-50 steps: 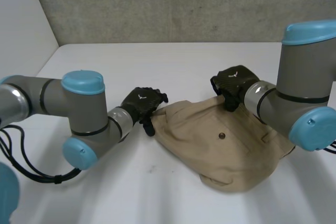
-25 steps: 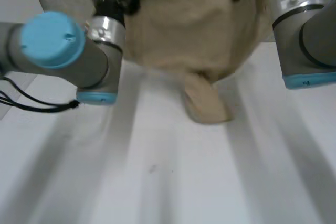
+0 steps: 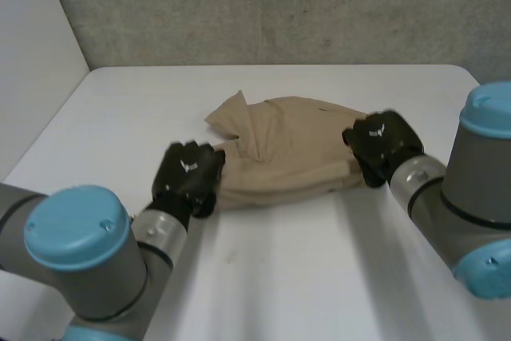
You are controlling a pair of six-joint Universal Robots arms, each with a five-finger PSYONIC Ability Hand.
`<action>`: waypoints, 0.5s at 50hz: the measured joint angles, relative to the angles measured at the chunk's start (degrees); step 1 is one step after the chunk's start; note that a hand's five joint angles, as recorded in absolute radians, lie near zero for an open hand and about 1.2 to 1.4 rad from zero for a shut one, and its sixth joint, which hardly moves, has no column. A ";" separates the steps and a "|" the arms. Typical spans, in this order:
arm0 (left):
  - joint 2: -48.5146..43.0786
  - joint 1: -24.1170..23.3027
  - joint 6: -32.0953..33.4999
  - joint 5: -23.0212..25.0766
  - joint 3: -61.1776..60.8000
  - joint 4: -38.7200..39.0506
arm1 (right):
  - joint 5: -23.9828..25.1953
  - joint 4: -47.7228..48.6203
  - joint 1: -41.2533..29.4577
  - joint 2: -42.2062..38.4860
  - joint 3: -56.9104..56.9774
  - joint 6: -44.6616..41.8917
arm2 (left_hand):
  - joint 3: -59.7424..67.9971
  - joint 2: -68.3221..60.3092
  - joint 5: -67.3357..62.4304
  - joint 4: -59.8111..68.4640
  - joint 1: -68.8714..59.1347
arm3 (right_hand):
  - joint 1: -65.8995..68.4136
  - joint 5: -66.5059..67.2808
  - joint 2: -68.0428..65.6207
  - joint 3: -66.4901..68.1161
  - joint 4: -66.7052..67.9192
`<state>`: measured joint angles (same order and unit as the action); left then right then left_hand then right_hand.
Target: Fold the shorts.
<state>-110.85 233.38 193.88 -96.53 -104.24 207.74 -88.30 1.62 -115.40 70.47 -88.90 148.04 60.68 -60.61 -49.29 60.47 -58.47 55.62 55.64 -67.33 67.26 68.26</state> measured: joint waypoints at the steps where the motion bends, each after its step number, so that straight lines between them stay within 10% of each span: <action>1: 0.00 -0.30 0.00 0.02 -0.33 -0.39 | -0.02 -0.22 0.06 -0.01 -0.59 0.57 | 0.00 0.00 0.00 0.00 0.00 | 0.00 0.00 0.00 0.00 0.00; 2: 0.11 -0.93 0.00 0.06 -0.88 -1.51 | -0.01 -0.30 0.22 -0.05 -1.77 1.87 | -22.24 22.67 21.60 -22.66 23.60 | 0.00 0.00 0.00 0.00 0.00; 4: 0.62 -1.30 -0.03 0.10 -1.06 -2.90 | 0.11 0.16 0.43 -0.07 -3.44 3.90 | -28.35 28.56 27.46 -28.35 28.18 | 0.00 0.00 0.00 0.00 0.00; 25: 10.31 11.48 -0.62 11.50 -2.56 -15.36 | 0.52 4.78 0.86 1.63 -11.11 8.25 | -30.04 30.47 29.66 -30.36 28.54 | 0.00 0.00 0.00 0.46 0.00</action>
<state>-100.54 244.86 193.26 -85.02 -106.80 192.38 -87.78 6.41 -114.53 72.11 -100.01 156.29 30.64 -30.14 -19.63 30.11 -29.92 55.62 55.64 -67.33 67.72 68.26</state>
